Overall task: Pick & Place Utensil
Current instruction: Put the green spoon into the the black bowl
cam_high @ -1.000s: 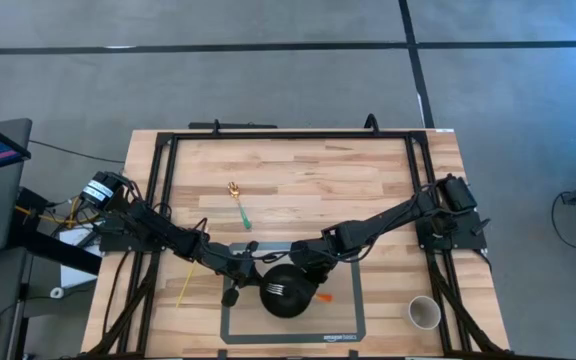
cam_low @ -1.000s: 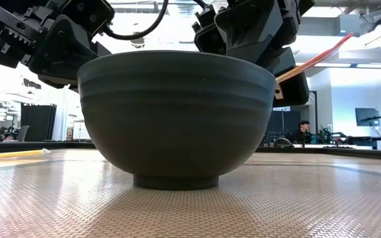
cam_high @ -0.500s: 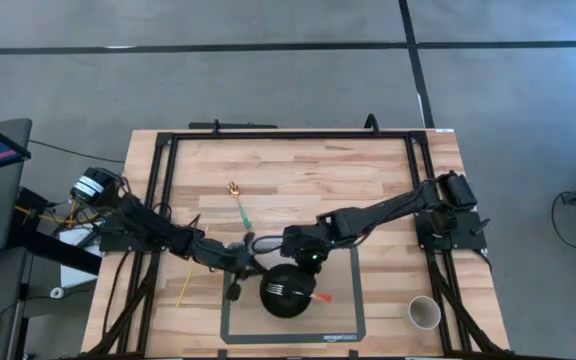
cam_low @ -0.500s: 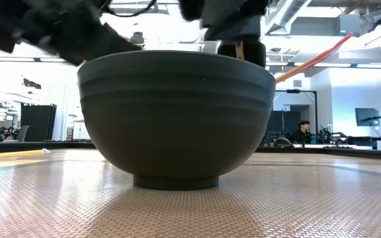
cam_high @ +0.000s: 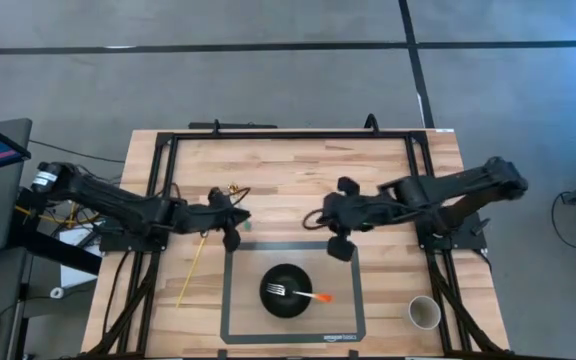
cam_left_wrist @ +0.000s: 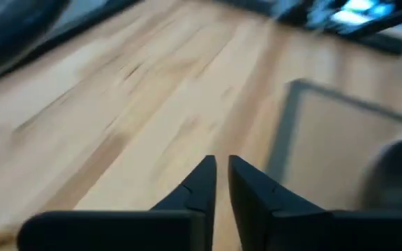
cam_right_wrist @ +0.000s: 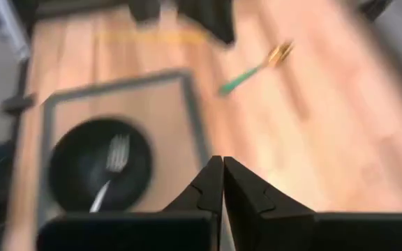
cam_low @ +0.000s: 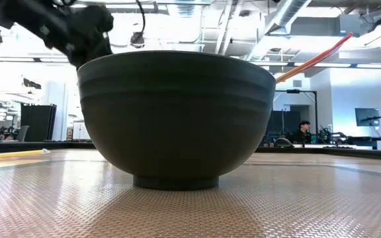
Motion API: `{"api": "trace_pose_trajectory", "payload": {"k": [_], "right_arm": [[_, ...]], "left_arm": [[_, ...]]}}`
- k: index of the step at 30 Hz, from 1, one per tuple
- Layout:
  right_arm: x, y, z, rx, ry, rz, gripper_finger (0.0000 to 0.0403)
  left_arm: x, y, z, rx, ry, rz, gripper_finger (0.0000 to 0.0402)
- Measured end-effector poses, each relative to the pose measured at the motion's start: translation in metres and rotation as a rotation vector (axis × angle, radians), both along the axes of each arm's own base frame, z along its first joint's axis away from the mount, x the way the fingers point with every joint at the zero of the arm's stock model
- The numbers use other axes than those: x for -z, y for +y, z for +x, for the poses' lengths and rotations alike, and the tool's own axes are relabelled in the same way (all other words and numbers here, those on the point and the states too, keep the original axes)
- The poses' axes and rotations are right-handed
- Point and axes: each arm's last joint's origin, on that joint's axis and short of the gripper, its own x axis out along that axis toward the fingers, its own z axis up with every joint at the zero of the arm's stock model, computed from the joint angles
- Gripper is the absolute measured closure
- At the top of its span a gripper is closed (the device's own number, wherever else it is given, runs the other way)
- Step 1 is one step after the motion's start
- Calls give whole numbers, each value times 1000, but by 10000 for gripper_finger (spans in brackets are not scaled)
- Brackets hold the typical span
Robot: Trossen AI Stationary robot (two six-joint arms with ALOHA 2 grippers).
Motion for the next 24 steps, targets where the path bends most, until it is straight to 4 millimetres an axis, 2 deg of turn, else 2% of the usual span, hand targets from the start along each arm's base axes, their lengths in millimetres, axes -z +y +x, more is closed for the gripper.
{"api": "trace_pose_trajectory", "payload": {"k": [2,5,9,14,19,24], "right_arm": [[6,-4,-13,26,-18,-44,400],[21,-12,-22,50,-73,-36,402],[50,-23,-24,82,-137,-54,402],[81,-38,-22,105,-155,-94,402],[84,-54,-19,151,-160,-109,402],[85,-58,-19,154,-153,-98,402]], "left_arm": [[9,8,-2,-56,56,-7,346],[25,20,-1,-142,105,-36,325],[46,33,-1,-292,151,-104,307],[70,43,0,-409,217,-161,304],[84,43,8,-442,206,-201,304],[95,43,10,-503,212,-255,304]]}}
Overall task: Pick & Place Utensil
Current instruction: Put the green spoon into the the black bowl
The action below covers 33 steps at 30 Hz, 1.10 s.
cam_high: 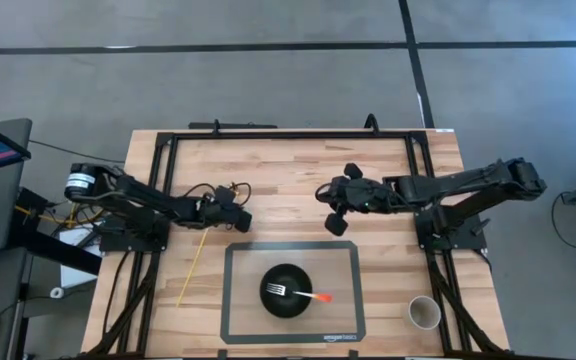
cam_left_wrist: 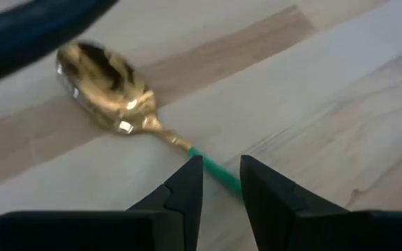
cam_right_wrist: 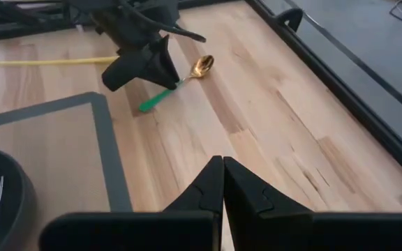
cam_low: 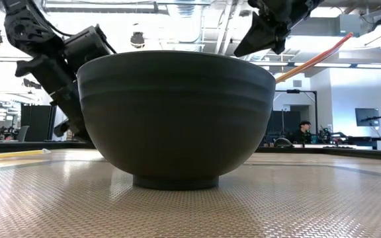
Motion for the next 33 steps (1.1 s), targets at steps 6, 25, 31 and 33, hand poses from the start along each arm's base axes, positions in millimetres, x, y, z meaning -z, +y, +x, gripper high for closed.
{"api": "trace_pose_trajectory", "payload": {"k": [6,25,31,33], "right_arm": [[0,4,0,-14,-1,2,402],[0,5,0,-19,-6,3,402],[0,5,0,-19,-6,3,402],[0,5,0,-19,-6,3,402]], "left_arm": [[7,0,1,-34,9,-2,305],[8,-3,0,30,45,19,397],[6,-13,3,79,16,7,397],[6,-16,3,94,12,2,398]]}}
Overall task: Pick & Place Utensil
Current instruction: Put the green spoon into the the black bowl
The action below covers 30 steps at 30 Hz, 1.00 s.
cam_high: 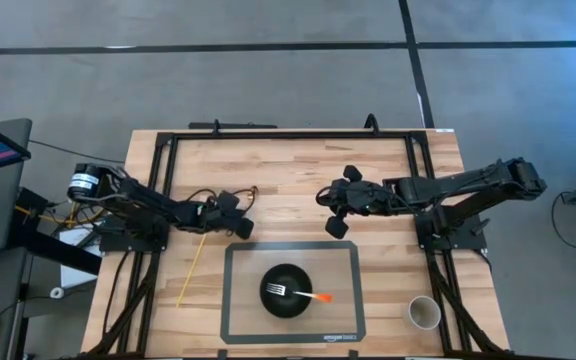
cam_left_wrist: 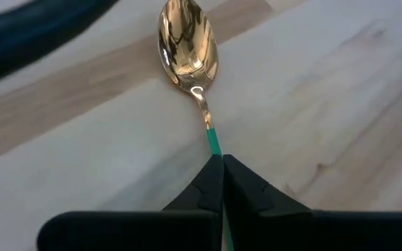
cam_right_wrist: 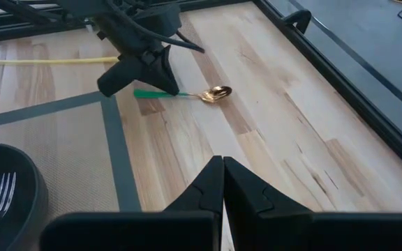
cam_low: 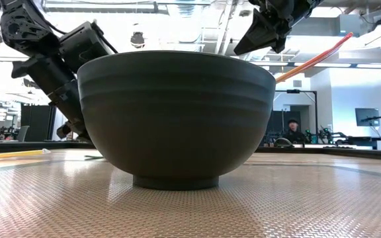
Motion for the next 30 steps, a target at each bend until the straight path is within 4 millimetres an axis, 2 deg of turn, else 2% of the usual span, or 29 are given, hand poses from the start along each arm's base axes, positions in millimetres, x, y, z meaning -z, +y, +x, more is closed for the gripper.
{"api": "trace_pose_trajectory", "payload": {"k": [6,17,25,30], "right_arm": [[0,0,0,0,2,0,402],[0,0,0,0,3,0,402],[0,0,0,0,3,0,402],[0,0,0,0,4,0,402]], "left_arm": [[-2,-1,0,9,-9,-12,386],[-4,-2,3,10,-60,-18,322],[-3,-2,4,4,-60,-11,340],[7,-2,5,-4,-25,5,352]]}}
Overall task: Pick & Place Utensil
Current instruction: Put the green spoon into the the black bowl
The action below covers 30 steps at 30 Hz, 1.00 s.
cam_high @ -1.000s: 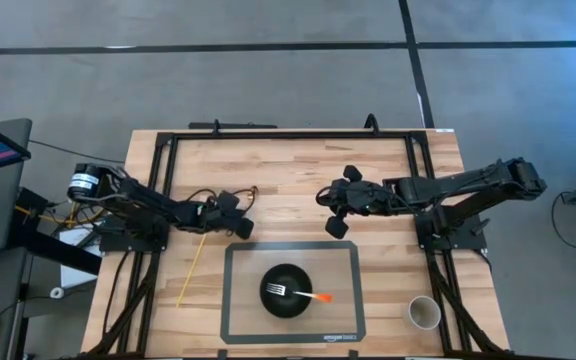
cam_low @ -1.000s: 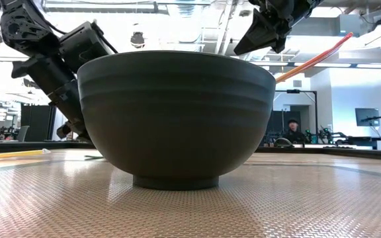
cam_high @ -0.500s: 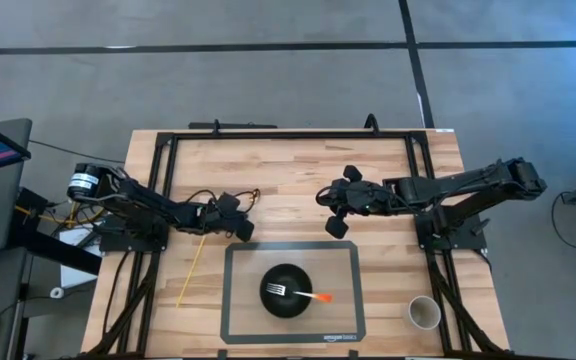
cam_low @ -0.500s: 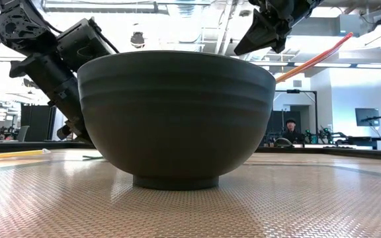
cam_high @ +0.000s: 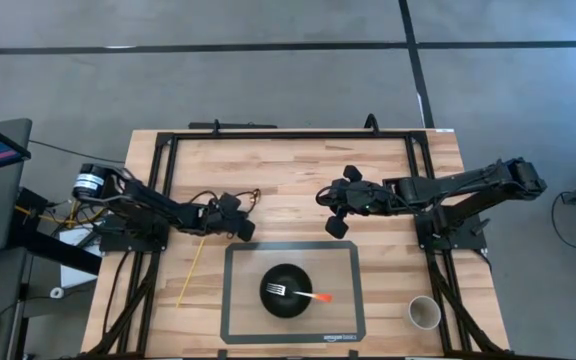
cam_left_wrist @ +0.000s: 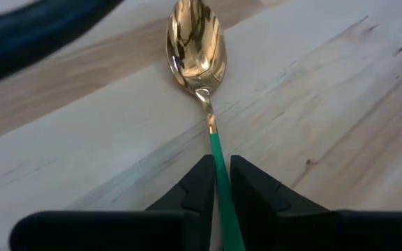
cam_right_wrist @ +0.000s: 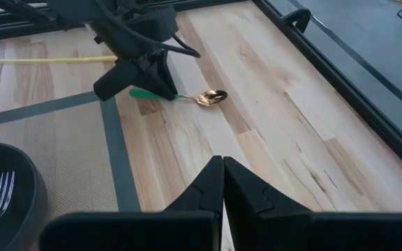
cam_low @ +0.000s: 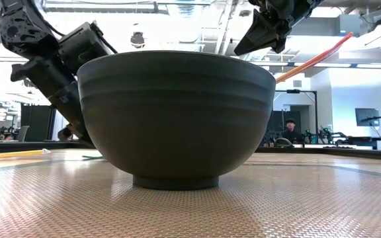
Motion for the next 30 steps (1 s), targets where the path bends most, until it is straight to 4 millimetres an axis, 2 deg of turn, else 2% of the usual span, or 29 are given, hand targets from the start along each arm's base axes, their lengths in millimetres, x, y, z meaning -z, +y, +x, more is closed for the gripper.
{"api": "trace_pose_trajectory", "payload": {"k": [6,8,11,15,22,26,30], "right_arm": [[0,0,0,0,0,0,402],[0,0,0,0,0,0,402],[0,0,0,0,0,0,402],[0,0,0,0,0,0,402],[0,0,0,0,0,0,402],[0,0,0,0,0,0,402],[0,0,0,0,-1,0,402]], "left_arm": [[6,0,0,-9,25,19,348],[5,1,0,-11,22,17,359],[-1,1,0,-8,-2,7,388],[-13,0,-5,14,-28,-6,389],[-77,-17,-9,159,-321,-51,397],[-120,-35,-12,241,-509,-88,397],[-147,-59,-11,347,-590,-164,398]]}}
